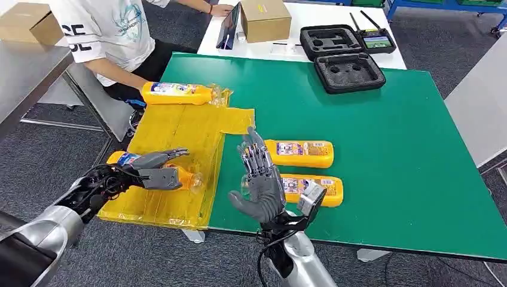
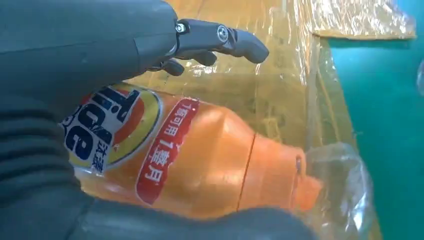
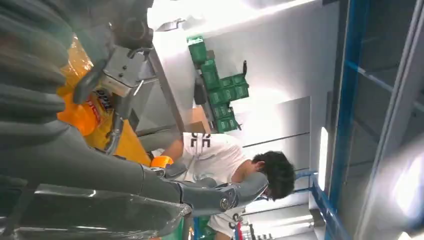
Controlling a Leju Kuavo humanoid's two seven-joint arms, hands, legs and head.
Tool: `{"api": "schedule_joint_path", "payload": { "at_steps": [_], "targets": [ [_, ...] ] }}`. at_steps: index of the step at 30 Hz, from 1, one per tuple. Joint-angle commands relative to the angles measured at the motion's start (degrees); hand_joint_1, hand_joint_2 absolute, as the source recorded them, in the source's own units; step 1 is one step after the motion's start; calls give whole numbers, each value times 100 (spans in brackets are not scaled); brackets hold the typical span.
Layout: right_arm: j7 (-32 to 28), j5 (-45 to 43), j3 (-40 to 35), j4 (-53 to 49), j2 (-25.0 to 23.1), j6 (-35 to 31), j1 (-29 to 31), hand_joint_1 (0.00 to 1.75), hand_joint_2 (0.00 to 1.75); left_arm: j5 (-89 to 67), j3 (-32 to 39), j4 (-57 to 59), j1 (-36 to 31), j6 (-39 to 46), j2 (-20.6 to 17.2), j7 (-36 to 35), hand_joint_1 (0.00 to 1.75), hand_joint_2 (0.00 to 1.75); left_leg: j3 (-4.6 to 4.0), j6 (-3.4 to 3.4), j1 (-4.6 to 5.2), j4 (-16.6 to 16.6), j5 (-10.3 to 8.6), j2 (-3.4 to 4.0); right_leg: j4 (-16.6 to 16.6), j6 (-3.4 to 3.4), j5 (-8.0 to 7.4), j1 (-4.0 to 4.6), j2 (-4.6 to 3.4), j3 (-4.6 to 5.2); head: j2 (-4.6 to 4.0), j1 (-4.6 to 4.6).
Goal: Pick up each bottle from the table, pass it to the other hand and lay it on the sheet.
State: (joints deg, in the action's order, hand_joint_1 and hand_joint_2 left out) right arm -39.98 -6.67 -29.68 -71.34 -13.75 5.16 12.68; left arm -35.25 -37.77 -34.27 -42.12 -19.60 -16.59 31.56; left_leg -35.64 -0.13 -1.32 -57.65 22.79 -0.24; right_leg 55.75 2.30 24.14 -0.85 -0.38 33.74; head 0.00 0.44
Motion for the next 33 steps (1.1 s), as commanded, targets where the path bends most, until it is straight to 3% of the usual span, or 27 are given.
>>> {"api": "schedule_joint_path", "payload": {
  "at_steps": [1,2,4,5,9,10,11,14,16,20,21,22,23,25,27,28,29,31,33],
  "targets": [
    [-2,14,-208,404,227,-77,180,0,175,255,642,-30,306,1444,458,289,0,0,27,-10,5,13,6,4,-14,-8,5,-2,3,-26,0,0],
    [-2,-6,-194,358,227,-76,142,0,175,77,730,-51,305,2304,618,203,0,0,13,-7,3,7,2,-3,-8,-4,3,-1,7,-12,0,0],
    [-2,-42,-204,352,228,-85,142,0,175,12,764,-95,286,2751,714,138,0,0,1,-7,1,2,1,-17,-6,-3,6,0,21,-2,0,0],
    [-2,-66,-220,366,218,-70,153,0,175,-353,781,-122,288,3756,765,209,0,0,1,-9,0,1,3,-14,-7,-5,8,2,20,-3,0,0],
    [-2,-137,-320,540,147,-16,198,0,175,-844,1066,-168,288,5957,933,400,0,0,-2,-12,2,2,8,-7,-7,-6,10,0,13,-2,0,0],
    [-2,-151,-337,559,131,-15,199,0,175,-909,1226,-332,343,5960,936,398,0,0,-7,-9,2,3,5,-5,-7,-4,6,0,9,4,0,-2],
    [-2,-176,-360,579,125,-12,205,0,175,-1464,1878,-848,599,5960,1014,489,0,0,2,-11,2,2,10,-7,-7,-7,12,1,13,-6,0,0],
    [-2,-56,-422,544,150,-70,207,0,175,-1816,2954,-1327,871,5960,1346,844,0,0,-8,-9,2,2,7,5,-7,-5,5,1,-2,9,-2,0],
    [-2,33,-449,503,178,-101,218,0,175,-1763,3069,-1389,900,5960,1394,844,0,0,-13,-9,1,0,7,-1,-7,-4,5,2,5,13,0,-2],
    [50,1068,-639,258,508,-722,420,0,175,-27,3276,-1263,910,5910,1444,844,0,0,-5,-14,2,-4,15,7,-4,-7,11,2,0,8,0,0],
    [380,1681,-605,89,717,-1155,545,0,175,939,3444,-1478,1151,5647,1401,844,0,0,-13,-9,3,-1,10,10,-3,-5,5,0,-4,19,0,2],
    [456,1692,-498,-35,782,-1074,559,0,175,1126,3316,-1645,1320,5662,1275,844,0,0,-7,-11,4,1,11,15,-5,-7,5,0,-8,16,0,-2],
    [807,2497,-458,-100,981,-1561,694,0,175,1914,3489,-2077,1661,5392,1270,844,0,0,-15,-8,6,3,7,16,-6,-3,1,-3,-12,24,0,0],
    [1036,2719,-244,-194,1145,-1413,815,0,175,2315,3424,-2558,2086,5405,1138,844,0,0,-16,-8,6,5,8,24,-8,-1,-2,-4,-21,27,0,0],
    [1710,3879,-210,-100,1391,-1658,1073,0,175,3096,3587,-3180,2570,5116,1137,844,0,0,1,-14,9,3,20,31,-8,-3,8,-5,-25,10,0,2],
    [1815,3968,-142,-65,1471,-1542,1155,0,175,3156,3585,-3418,2798,5138,1107,844,0,175,-14,-11,6,0,13,17,-7,-2,5,-4,-14,21,0,0],
    [2339,4682,-174,53,1733,-1527,1258,0,175,3487,3709,-3864,3248,4984,1156,844,0,175,-3,-15,8,-2,21,27,-7,-2,9,-5,-23,12,0,-2],
    [2217,4639,-68,104,1859,-1531,1221,0,175,3482,3713,-4173,3559,5009,1166,844,0,175,-5,-15,9,-1,21,27,-9,-2,9,-7,-21,10,0,0],
    [2534,5030,-29,283,2118,-1243,1262,0,175,3522,3770,-4452,3797,5084,1233,844,0,175,6,-15,14,1,28,32,-12,-4,13,-12,-29,2,0,0]
  ]
}}
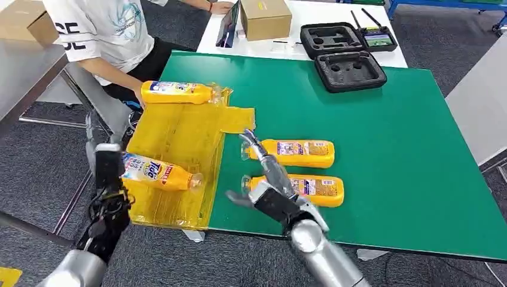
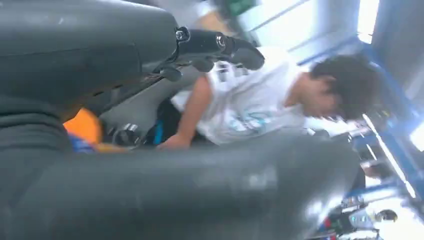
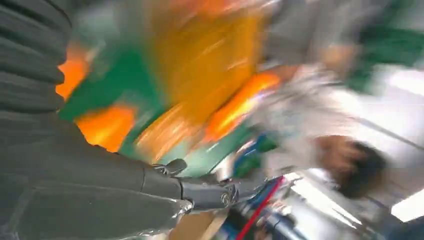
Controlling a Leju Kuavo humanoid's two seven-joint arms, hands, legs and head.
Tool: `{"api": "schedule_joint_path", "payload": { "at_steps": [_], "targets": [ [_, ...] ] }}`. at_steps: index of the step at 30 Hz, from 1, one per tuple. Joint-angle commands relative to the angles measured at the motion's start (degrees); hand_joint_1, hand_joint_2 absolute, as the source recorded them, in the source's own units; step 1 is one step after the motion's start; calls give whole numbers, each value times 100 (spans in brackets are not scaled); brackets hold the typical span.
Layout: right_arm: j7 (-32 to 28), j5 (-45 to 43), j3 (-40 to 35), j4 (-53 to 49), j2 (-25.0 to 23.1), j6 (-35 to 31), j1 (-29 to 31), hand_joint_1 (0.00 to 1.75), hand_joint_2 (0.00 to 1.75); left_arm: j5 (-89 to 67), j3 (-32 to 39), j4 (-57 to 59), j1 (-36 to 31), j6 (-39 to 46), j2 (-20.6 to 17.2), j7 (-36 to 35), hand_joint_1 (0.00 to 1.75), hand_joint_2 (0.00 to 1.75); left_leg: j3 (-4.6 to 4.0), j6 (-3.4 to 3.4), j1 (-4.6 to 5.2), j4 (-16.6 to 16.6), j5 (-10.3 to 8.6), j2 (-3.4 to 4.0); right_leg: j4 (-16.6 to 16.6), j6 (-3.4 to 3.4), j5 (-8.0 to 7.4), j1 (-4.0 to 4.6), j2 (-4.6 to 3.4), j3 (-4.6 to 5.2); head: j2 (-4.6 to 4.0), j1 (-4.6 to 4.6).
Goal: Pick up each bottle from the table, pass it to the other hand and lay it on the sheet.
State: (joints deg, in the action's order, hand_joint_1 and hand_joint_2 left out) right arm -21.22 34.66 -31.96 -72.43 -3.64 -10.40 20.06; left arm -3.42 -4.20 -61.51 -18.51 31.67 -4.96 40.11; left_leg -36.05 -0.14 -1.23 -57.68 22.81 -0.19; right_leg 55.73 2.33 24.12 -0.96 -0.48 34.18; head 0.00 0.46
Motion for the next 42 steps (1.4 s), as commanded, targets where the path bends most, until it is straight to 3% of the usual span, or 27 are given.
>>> {"api": "schedule_joint_path", "payload": {
  "at_steps": [1,11,24,42],
  "targets": [
    [627,896,272,435,1146,333,512,0,175,325,420,-1799,1508,-42,84,-11,0,175,27,-12,5,1,16,3,-7,-1,15,-2,3,-29,0,-4],
    [882,966,-45,1139,1425,1294,884,0,175,136,446,-1672,1513,-88,215,-11,0,175,24,-12,2,0,16,-2,-4,-4,16,2,9,-29,-2,-2],
    [813,764,-466,2152,1469,1551,1214,0,175,157,274,-1219,1402,-211,305,-31,0,175,14,-8,3,5,9,-1,-6,2,9,-1,6,-17,0,-2],
    [1045,874,-983,2177,1952,2061,1213,0,175,361,246,-1100,1325,-255,311,-115,0,175,26,-11,2,4,13,-11,-9,-1,16,1,18,-33,0,0]
  ]
}}
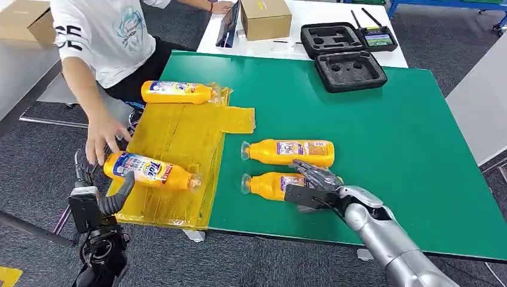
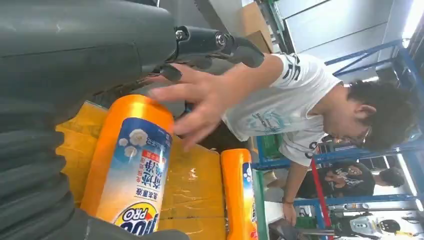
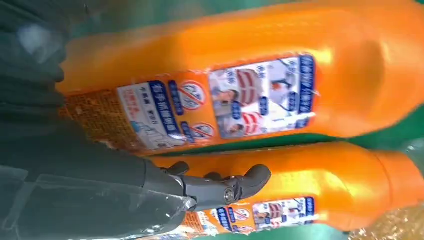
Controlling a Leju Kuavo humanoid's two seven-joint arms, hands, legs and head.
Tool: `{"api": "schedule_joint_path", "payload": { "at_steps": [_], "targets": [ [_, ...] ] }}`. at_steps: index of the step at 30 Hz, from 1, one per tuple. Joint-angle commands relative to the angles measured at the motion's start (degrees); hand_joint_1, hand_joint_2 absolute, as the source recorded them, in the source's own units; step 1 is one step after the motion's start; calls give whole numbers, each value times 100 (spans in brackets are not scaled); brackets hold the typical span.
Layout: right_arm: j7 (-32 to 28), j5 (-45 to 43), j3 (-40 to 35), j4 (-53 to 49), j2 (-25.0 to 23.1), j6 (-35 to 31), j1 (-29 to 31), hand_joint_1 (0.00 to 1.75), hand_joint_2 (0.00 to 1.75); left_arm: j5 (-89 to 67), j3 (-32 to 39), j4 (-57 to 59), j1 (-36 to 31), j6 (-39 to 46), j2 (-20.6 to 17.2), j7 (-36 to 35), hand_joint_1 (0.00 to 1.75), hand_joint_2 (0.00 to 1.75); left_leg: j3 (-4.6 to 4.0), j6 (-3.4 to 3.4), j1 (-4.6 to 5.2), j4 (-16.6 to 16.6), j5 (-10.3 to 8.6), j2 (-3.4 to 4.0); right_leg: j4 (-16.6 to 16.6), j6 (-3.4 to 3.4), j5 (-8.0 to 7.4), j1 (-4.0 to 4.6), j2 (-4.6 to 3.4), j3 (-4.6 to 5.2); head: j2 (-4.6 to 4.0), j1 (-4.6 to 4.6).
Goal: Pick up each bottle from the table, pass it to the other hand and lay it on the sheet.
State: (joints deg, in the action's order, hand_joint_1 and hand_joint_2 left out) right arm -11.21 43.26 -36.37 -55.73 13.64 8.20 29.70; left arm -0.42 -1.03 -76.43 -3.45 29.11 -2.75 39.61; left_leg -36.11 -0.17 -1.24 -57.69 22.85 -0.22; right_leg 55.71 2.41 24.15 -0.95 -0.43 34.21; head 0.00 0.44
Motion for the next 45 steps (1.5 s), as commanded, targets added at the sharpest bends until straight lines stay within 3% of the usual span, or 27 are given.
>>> {"api": "schedule_joint_path", "payload": {
  "at_steps": [1,2,3,5,6,18,22,24,25,28,36,45],
  "targets": [
    [55,32,-611,584,233,281,334,0,175,66,-72,408,-190,-4,89,-67,0,175,20,-5,3,6,4,-6,-6,-6,7,-1,11,-23,0,0],
    [57,35,-618,603,243,289,360,0,175,69,-72,416,-197,-6,91,-69,0,175,36,-9,5,7,10,-6,-6,-10,12,-1,13,-38,0,2],
    [63,54,-667,676,231,265,405,138,175,83,-73,446,-210,-10,94,-71,0,175,24,-6,3,5,5,-5,-5,-7,7,-1,9,-26,0,0],
    [63,57,-674,688,230,259,409,143,175,86,-75,452,-212,-13,96,-72,0,175,43,-9,5,7,12,-5,-7,-13,14,0,13,-46,0,2],
    [62,57,-682,705,224,254,396,175,175,90,-79,465,-211,-10,105,-72,0,175,36,-8,4,8,8,-6,-8,-10,11,0,12,-38,0,0],
    [-318,-9,-515,747,-72,-159,344,175,175,143,-33,285,-11,12,128,-56,0,175,35,-4,2,7,8,5,-7,-8,7,1,0,-34,0,2],
    [-1918,-1401,224,204,-362,-156,-125,175,175,169,-138,439,-123,-174,180,-32,0,175,49,-6,1,10,13,1,-10,-13,13,3,5,-48,0,2],
    [-2101,-1533,288,50,-461,-196,-190,175,175,179,-168,484,-172,-205,216,-29,0,175,29,-3,1,7,7,2,-4,-9,8,2,2,-27,0,-2],
    [-2616,-2120,567,-93,-689,-60,-299,175,175,232,-219,452,-169,-315,222,-6,0,175,41,-5,3,7,13,1,-3,-12,15,2,4,-38,0,4],
    [-2858,-2548,722,-283,-991,12,-376,175,175,330,-317,280,-89,-470,204,-21,0,175,34,-3,2,4,12,6,0,-11,12,2,-1,-27,0,2],
    [-2879,-3285,862,-425,-1380,135,-596,175,175,451,-542,-204,122,-735,134,-40,0,175,32,-6,0,3,13,8,0,-11,13,5,-3,-27,0,0],
    [-2879,-3561,744,448,-1657,-4,-666,175,175,428,-1223,-892,390,-1618,-51,-341,0,175,43,-6,-3,7,18,9,-7,-14,16,8,-3,-40,0,2]
  ]
}}
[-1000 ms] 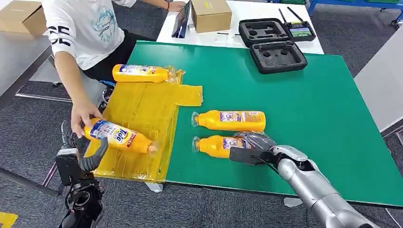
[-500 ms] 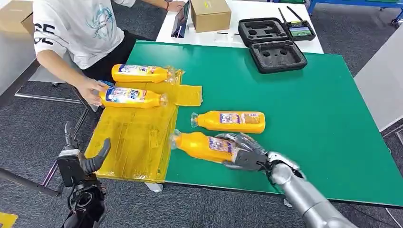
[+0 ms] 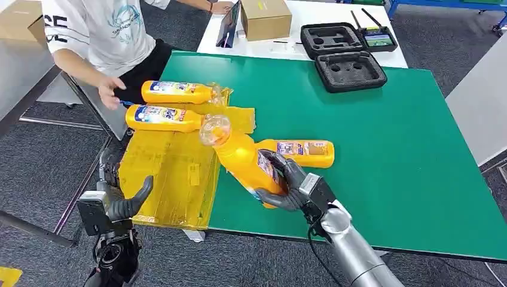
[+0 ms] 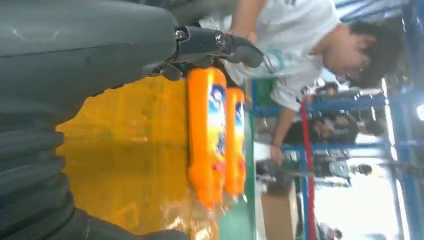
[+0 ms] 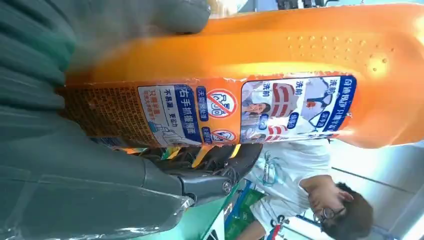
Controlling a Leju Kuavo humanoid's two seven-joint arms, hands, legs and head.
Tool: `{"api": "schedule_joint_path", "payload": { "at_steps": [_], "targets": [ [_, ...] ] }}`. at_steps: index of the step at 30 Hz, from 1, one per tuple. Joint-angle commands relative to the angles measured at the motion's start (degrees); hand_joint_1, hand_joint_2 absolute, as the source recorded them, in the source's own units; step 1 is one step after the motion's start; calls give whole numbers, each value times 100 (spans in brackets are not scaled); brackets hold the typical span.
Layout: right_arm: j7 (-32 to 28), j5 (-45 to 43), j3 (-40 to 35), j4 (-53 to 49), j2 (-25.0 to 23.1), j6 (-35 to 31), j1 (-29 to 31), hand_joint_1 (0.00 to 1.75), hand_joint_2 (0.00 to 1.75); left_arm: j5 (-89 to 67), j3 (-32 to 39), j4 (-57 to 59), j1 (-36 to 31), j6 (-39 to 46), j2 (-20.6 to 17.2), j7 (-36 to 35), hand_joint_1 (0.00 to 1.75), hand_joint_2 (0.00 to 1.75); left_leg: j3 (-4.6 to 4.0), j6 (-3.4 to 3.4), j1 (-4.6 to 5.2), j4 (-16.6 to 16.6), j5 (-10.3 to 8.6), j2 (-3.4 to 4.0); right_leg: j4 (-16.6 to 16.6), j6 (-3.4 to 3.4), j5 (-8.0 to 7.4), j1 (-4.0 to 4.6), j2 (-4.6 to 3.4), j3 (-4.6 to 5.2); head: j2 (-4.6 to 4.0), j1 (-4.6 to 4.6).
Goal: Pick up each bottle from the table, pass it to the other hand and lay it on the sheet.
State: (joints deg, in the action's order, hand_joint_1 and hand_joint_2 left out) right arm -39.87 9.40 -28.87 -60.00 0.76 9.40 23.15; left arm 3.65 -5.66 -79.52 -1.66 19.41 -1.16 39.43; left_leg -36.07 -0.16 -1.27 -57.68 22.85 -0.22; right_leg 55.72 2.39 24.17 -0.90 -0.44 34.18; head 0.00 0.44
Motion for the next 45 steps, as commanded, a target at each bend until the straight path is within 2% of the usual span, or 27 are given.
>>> {"api": "schedule_joint_path", "payload": {
  "at_steps": [1,6,8,9,12,13,20,22,28,35,41,42,43,45],
  "targets": [
    [-13,-123,-2,968,-412,-141,-10,175,175,-27,-837,-651,230,-680,-240,-362,0,175,24,-4,1,7,10,4,-7,-8,8,1,0,-22,0,2],
    [-13,-139,-93,1266,-689,-47,32,175,175,-34,-1168,-906,294,-1078,-293,-428,0,175,44,-7,1,4,23,15,-4,-14,19,3,-7,-39,0,0],
    [-13,-137,-102,1342,-811,-16,45,175,175,142,-1301,-867,284,-1444,-312,-641,0,175,22,-4,2,4,12,7,-2,-9,10,1,-2,-18,0,2],
    [-13,-137,-102,1342,-811,-16,45,175,175,142,-1301,-867,284,-1444,-312,-641,0,175,46,-8,3,3,24,11,-1,-15,22,2,-2,-40,0,2],
    [-13,-100,-127,1394,-871,-33,64,175,175,120,-1370,-810,258,-1533,-317,-649,0,175,15,-3,1,4,8,8,-3,-8,7,2,-3,-13,0,0],
    [-13,-112,-120,1420,-891,-14,83,175,175,138,-1381,-790,239,-1573,-320,-664,0,175,29,-6,2,4,14,10,-3,-12,12,2,-3,-25,0,2],
    [-13,73,-279,1361,-974,-35,154,175,175,464,-1591,-117,-299,-2344,-285,-991,0,175,14,-4,3,6,4,-4,-3,-8,8,-1,9,-14,0,0],
    [-13,141,-293,1417,-1006,-41,189,175,175,481,-1612,64,-441,-2368,-224,-982,0,175,39,-8,5,9,12,-8,-3,-15,18,-1,17,-38,0,0],
    [-13,362,-398,1593,-1073,-13,146,175,175,788,-1726,385,-751,-2702,-228,-1090,0,175,11,-3,3,7,1,-7,-4,-6,5,-1,11,-11,0,0],
    [-13,626,-621,1983,-1180,-54,136,175,175,1216,-1756,856,-1204,-2883,-131,-1054,0,175,30,-7,2,8,7,-13,-7,-12,13,2,20,-32,0,2],
    [-13,624,-621,1997,-1182,-44,135,175,175,1216,-1758,856,-1210,-2883,-132,-1054,0,175,11,-3,-1,5,3,-7,-5,-6,6,2,11,-10,0,2],
    [-13,624,-621,1997,-1182,-44,135,175,175,1216,-1758,856,-1210,-2883,-132,-1054,0,175,41,-8,1,6,15,-11,-6,-15,19,4,19,-41,0,0],
    [-13,624,-619,1996,-1178,-40,140,175,175,1216,-1762,860,-1198,-2883,-134,-1054,0,175,8,-3,1,5,1,-8,-3,-6,5,0,11,-6,0,2],
    [-13,626,-556,2111,-1198,-29,155,175,175,1282,-1773,811,-1216,-2921,-114,-977,0,175,10,-3,0,4,2,-8,-3,-6,6,2,11,-8,0,0]
  ]
}}
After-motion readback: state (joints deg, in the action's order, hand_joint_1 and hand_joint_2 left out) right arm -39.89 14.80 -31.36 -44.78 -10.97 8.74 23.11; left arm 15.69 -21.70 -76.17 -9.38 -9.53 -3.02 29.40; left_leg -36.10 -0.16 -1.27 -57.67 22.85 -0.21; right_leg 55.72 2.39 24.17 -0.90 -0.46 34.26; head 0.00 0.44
